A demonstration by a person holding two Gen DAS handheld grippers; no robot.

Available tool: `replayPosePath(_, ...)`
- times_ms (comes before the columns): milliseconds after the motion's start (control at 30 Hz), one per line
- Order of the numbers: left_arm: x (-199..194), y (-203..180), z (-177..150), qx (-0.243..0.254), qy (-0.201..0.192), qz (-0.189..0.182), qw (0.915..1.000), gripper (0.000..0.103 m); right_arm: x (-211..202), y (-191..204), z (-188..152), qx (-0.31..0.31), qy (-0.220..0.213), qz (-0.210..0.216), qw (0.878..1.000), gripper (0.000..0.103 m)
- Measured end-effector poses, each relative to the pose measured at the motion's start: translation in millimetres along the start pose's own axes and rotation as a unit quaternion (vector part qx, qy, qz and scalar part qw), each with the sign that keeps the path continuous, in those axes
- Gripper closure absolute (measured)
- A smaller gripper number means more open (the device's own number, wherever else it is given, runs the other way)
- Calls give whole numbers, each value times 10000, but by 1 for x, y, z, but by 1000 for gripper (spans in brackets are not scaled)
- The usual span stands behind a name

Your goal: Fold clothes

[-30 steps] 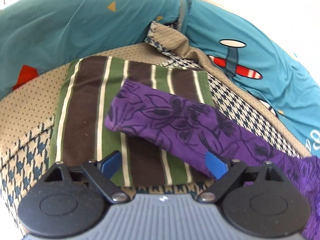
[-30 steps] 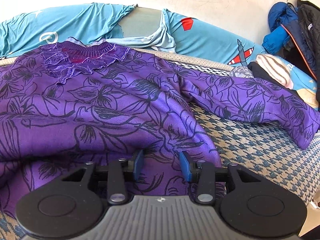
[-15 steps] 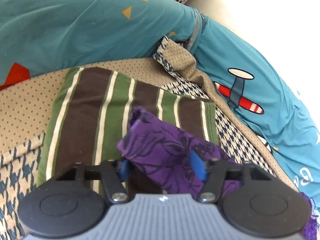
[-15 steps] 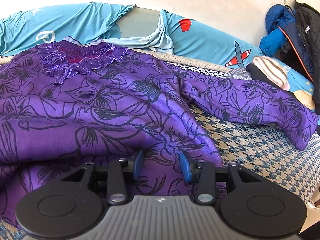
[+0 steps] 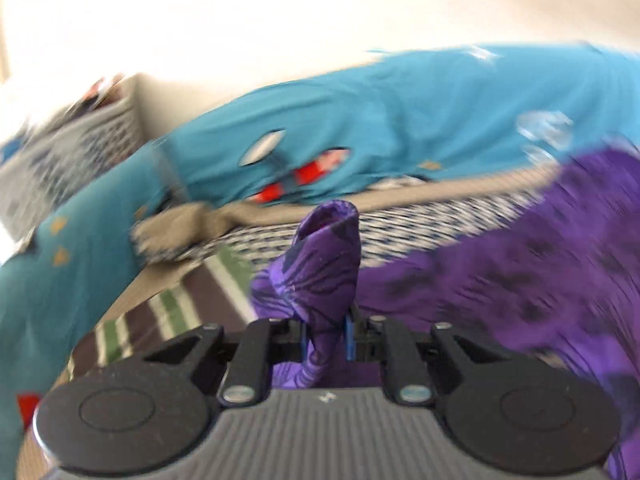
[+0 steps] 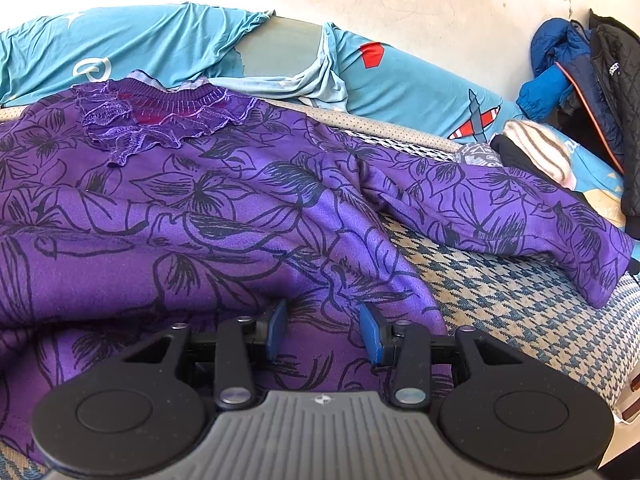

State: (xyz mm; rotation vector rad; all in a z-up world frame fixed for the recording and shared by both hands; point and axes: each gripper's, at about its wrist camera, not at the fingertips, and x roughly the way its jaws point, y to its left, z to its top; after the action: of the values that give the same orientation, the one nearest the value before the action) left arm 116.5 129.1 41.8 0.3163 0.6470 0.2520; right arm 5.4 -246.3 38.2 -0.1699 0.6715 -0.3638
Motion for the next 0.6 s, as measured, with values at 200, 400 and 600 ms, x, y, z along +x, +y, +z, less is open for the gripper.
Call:
replayPosePath(200,-20,-75,-15,1724,-254,-946,9801,65,0,0,-1,-45,-31,13,10000,64)
replayPosePath(400,-25,-68,-27,1671,-166,-1054,9801,54,0,-1,0,-9,-6,30,10000,64)
replayPosePath(600,-47,-34,-19,1171,-388,-1927,9735,40,0,-1,1,15,21,41,10000,64)
